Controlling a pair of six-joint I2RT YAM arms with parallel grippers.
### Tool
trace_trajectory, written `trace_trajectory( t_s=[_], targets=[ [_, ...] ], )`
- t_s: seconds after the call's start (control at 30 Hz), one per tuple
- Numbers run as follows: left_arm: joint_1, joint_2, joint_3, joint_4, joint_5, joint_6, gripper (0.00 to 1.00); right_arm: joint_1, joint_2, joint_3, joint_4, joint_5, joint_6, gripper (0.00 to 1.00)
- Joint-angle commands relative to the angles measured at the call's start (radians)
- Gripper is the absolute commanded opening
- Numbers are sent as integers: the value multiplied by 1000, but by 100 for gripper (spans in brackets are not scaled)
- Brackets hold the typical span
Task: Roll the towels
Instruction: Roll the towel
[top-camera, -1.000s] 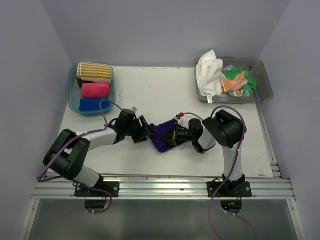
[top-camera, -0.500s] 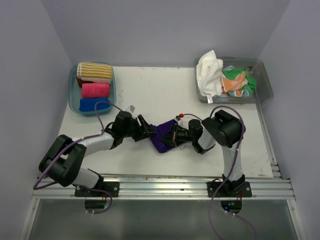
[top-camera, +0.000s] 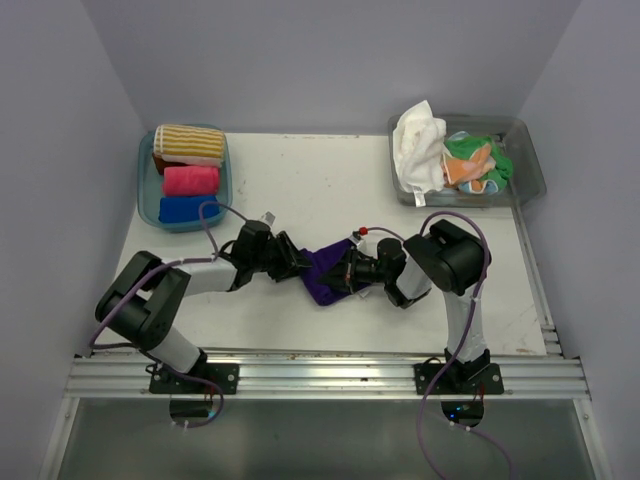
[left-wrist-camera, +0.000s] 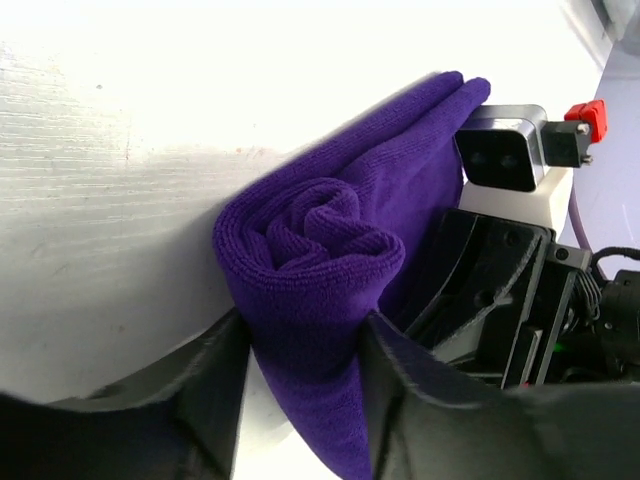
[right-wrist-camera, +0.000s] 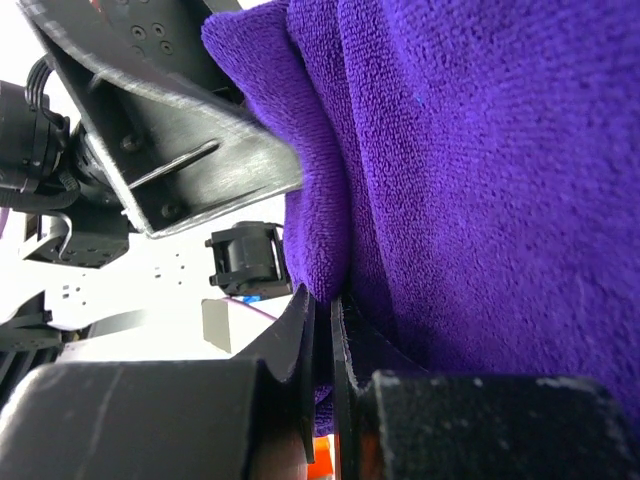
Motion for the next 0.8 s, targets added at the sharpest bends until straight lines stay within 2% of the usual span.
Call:
trace_trajectory(
  t_s=[0.0,0.13,0.17,0.2,0.23,0.27,0.33,0.37,0.43,0.47,0.57,0.63,0.7,0.77],
  targets=[
    [5,40,45,59,-21,-29,46,6,15,-13,78,-18,-7,0],
    [4,74,68,14,17,-66,33,4,-24,-11,-32,-10,-77,0],
    [4,77,75,7,35,-72,31,4,-56,-11,-104,-7,-97,2],
    [1,79,75,0,40,-87,27,4,-76,-8,-150,-1,-152,7],
    [1,77,75,-15,42,-93,26,4,-97,-8,-204,17,-186,16],
    [-1,77,75,-20,46,-98,25,6,-129,-5,-348,29,-229,21],
    [-1,66,77,-59,37,-107,21,6,-236,21,-531,68,-379,28],
    [-2,63,78,-70,34,-109,20,6,-278,33,-737,127,-434,32],
    [-1,47,77,-107,19,-110,18,12,-406,85,-936,198,-586,38],
    [-2,42,78,-122,11,-113,17,18,-444,105,-1106,288,-629,40],
    [-4,30,80,-161,-7,-120,17,52,-583,185,-1363,467,-757,43],
    [-2,34,83,-185,-9,-124,17,88,-632,249,-1465,587,-826,44],
    [-2,46,89,-208,-9,-124,16,176,-686,317,-1586,774,-880,44],
    [-4,57,94,-220,-9,-126,15,269,-706,372,-1649,864,-912,44]
  ],
)
